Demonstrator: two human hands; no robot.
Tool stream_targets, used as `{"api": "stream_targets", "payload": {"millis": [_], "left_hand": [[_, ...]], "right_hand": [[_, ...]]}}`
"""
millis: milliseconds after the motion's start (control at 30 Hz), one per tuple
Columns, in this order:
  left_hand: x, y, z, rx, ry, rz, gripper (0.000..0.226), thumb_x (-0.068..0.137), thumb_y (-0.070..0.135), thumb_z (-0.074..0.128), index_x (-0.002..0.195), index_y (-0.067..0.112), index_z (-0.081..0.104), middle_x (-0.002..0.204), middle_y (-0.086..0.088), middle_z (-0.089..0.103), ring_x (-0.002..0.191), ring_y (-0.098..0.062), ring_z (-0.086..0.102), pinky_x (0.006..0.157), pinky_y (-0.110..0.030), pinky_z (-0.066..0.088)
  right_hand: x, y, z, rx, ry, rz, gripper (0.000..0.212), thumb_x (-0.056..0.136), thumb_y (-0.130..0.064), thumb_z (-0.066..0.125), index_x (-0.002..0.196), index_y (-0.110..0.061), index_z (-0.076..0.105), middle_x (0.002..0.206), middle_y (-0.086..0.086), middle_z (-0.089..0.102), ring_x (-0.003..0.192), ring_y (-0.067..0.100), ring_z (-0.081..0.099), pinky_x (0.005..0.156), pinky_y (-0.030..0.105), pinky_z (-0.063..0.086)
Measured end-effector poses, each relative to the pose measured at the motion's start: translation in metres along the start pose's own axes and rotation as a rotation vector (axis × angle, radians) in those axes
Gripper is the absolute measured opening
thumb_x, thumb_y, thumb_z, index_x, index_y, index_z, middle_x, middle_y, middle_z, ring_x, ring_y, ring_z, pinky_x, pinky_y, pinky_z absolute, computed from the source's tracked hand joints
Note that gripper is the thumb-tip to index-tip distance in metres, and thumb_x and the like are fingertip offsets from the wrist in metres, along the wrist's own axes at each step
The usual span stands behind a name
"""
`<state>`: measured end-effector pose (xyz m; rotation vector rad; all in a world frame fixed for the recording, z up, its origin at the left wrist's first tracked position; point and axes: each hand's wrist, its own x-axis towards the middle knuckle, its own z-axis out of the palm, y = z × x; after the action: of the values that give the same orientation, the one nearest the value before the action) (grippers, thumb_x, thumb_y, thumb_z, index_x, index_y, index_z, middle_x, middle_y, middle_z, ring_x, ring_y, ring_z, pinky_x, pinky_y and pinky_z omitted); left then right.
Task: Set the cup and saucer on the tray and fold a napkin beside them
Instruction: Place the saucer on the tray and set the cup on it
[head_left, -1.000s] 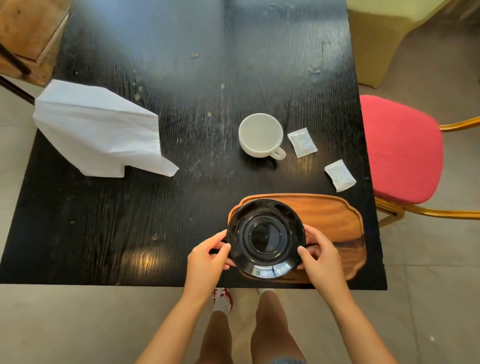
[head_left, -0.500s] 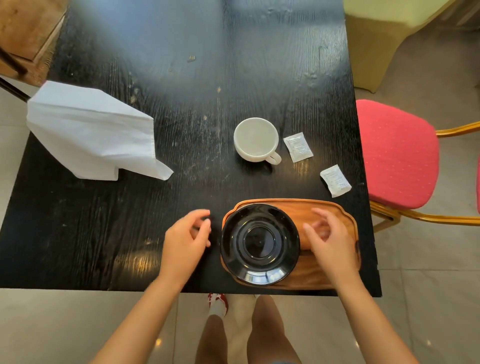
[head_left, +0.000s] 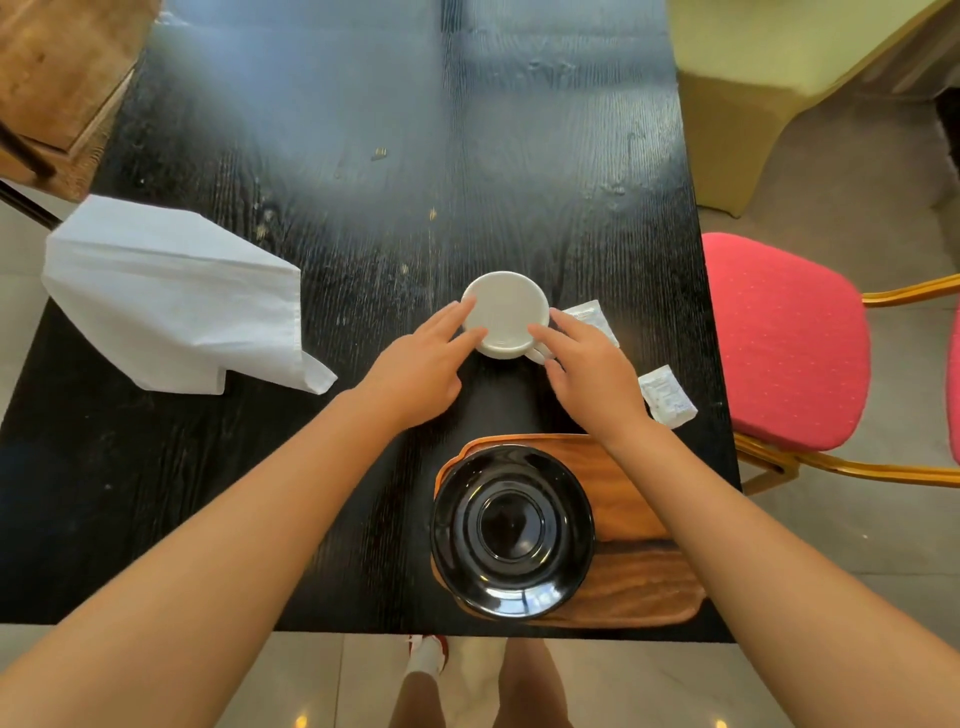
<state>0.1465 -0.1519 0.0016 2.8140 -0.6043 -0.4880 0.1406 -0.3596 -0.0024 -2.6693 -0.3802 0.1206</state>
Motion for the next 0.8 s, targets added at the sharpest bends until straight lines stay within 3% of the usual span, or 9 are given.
{"api": "stream_targets", "payload": {"millis": [133,300,367,467,533,600,667,800], "left_hand": [[-0.019,0.013,0.008,-0.047,0.088,-0.005,0.057,0.083,0.003,0.049,0.138,0.01,0.037,0.154,-0.016,0.02,0.143,-0.027,0.016,0.098,-0.046,0.044],[-0.057,0.034,0.027,-0.16,0.12,-0.017,0.054,0.087,0.011,0.05,0.139,0.015,0.038,0.144,-0.013,0.033,0.135,-0.028,0.027,0.097,-0.043,0.046],[-0.068,0.036,0.034,-0.307,0.185,-0.05,0.054,0.089,0.018,0.051,0.141,0.022,0.034,0.147,-0.004,0.032,0.129,-0.02,0.038,0.089,-0.036,0.05],[-0.065,0.034,0.036,-0.627,0.329,-0.267,0.061,0.09,0.023,0.055,0.144,0.026,0.025,0.149,0.002,0.026,0.115,-0.011,0.052,0.083,-0.029,0.051],[-0.054,0.03,0.035,-0.903,0.273,-0.486,0.064,0.092,0.026,0.054,0.146,0.025,0.02,0.146,0.0,0.036,0.1,-0.007,0.06,0.084,-0.027,0.05],[-0.042,0.027,0.033,-1.132,0.157,-0.583,0.056,0.094,0.024,0.049,0.145,0.024,0.026,0.132,-0.004,0.056,0.092,-0.007,0.065,0.076,-0.026,0.055],[-0.038,0.028,0.031,-1.144,0.141,-0.562,0.046,0.095,0.018,0.047,0.14,0.025,0.039,0.113,-0.004,0.067,0.09,-0.008,0.067,0.072,-0.022,0.056],[-0.047,0.034,0.021,-1.173,0.2,-0.533,0.044,0.093,0.012,0.049,0.134,0.026,0.047,0.102,-0.004,0.071,0.089,-0.012,0.069,0.078,-0.028,0.057]], "right_hand": [[-0.002,0.001,-0.001,0.087,0.018,-0.047,0.039,0.084,0.002,0.054,0.121,-0.009,0.06,0.136,0.007,0.054,0.108,0.032,0.06,0.079,0.043,0.054],[-0.012,0.002,0.002,0.266,-0.012,-0.036,0.028,0.087,-0.01,0.059,0.114,-0.011,0.065,0.13,0.005,0.059,0.11,0.021,0.061,0.092,0.037,0.049],[-0.016,0.0,0.005,0.298,-0.027,-0.012,0.029,0.087,-0.013,0.06,0.116,-0.013,0.062,0.124,0.005,0.063,0.11,0.019,0.06,0.092,0.04,0.049],[-0.018,-0.003,0.009,0.435,-0.075,0.112,0.043,0.087,-0.016,0.06,0.127,-0.023,0.047,0.122,0.002,0.062,0.107,0.014,0.059,0.091,0.035,0.049],[-0.015,-0.004,0.01,0.512,-0.089,0.213,0.045,0.088,-0.019,0.059,0.13,-0.024,0.047,0.122,0.0,0.062,0.109,0.012,0.057,0.091,0.029,0.046],[-0.013,-0.004,0.01,0.523,-0.104,0.244,0.038,0.089,-0.02,0.057,0.127,-0.024,0.054,0.121,-0.003,0.063,0.11,0.008,0.055,0.092,0.026,0.044],[-0.013,-0.008,0.008,0.529,-0.102,0.248,0.035,0.089,-0.016,0.056,0.124,-0.022,0.057,0.122,-0.004,0.063,0.108,0.004,0.053,0.093,0.023,0.042],[-0.019,-0.021,-0.004,0.556,-0.023,0.266,0.03,0.089,-0.013,0.056,0.118,-0.019,0.063,0.111,-0.007,0.068,0.097,-0.003,0.057,0.084,0.011,0.046]]}}
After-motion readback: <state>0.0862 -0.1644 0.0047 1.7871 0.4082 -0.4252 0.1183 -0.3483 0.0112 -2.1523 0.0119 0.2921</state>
